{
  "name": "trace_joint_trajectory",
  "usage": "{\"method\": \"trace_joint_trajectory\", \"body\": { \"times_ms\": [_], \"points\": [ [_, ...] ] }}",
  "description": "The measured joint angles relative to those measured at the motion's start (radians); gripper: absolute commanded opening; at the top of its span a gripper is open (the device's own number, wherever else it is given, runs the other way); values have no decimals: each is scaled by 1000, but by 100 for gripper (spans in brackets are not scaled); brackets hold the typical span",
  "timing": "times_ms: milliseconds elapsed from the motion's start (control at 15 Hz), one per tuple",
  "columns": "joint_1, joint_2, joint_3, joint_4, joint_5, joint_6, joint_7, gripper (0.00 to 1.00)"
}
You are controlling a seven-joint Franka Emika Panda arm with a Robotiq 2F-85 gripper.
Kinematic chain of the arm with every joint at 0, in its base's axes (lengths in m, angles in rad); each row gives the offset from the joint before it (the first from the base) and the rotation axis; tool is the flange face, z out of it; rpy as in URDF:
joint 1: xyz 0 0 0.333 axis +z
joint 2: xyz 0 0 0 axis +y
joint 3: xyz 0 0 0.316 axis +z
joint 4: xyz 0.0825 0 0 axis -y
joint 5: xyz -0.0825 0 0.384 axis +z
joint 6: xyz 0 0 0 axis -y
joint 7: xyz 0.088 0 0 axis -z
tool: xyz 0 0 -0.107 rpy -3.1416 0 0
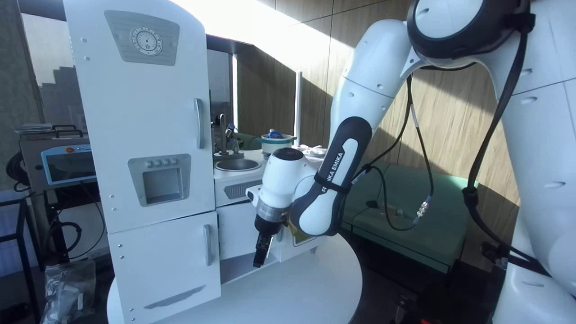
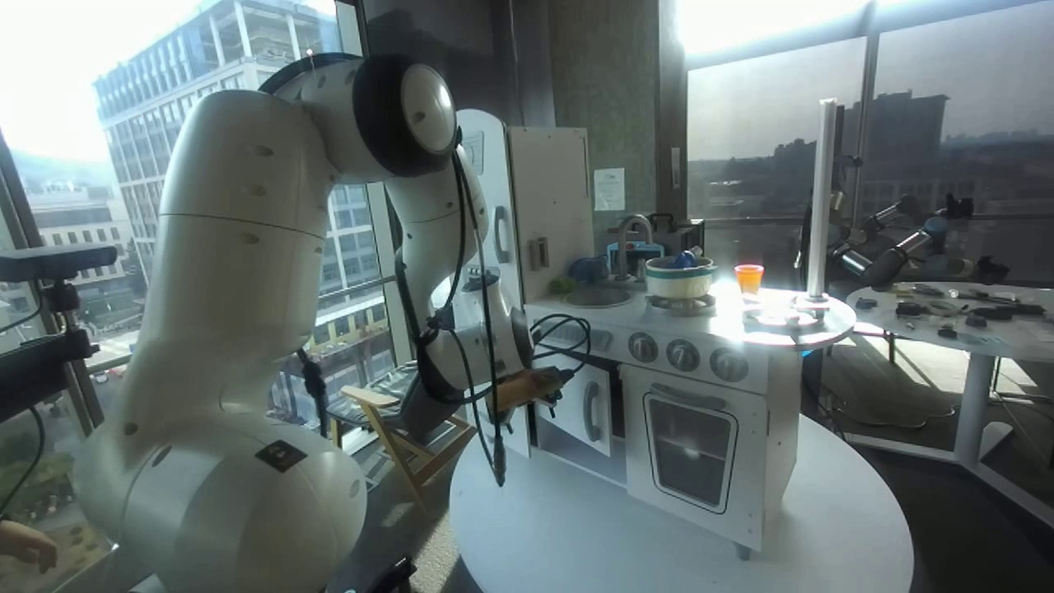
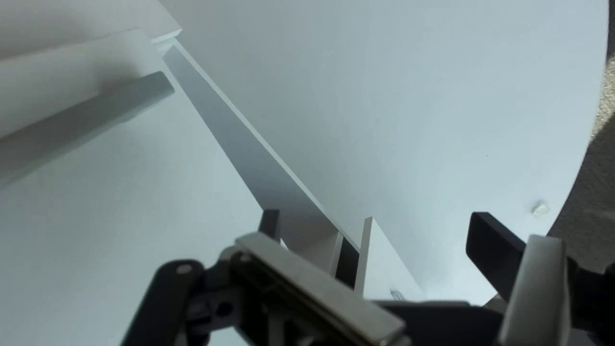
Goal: Close the middle cabinet door at the bottom and then open the bottom left and top left cabinet doors
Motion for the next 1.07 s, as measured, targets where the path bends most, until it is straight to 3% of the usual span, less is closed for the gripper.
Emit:
{"method": "trace_joint_trajectory", "body": {
  "times_ms": [200, 333, 733, 1067],
  "points": [
    [118, 72, -141, 1, -122, 190, 71, 100],
    [210, 102, -222, 6, -122, 288, 83, 100],
    [386, 133, -308, 22, -12, 424, 79, 100],
    [541, 138, -427, 17, 139, 510, 46, 100]
  ]
}}
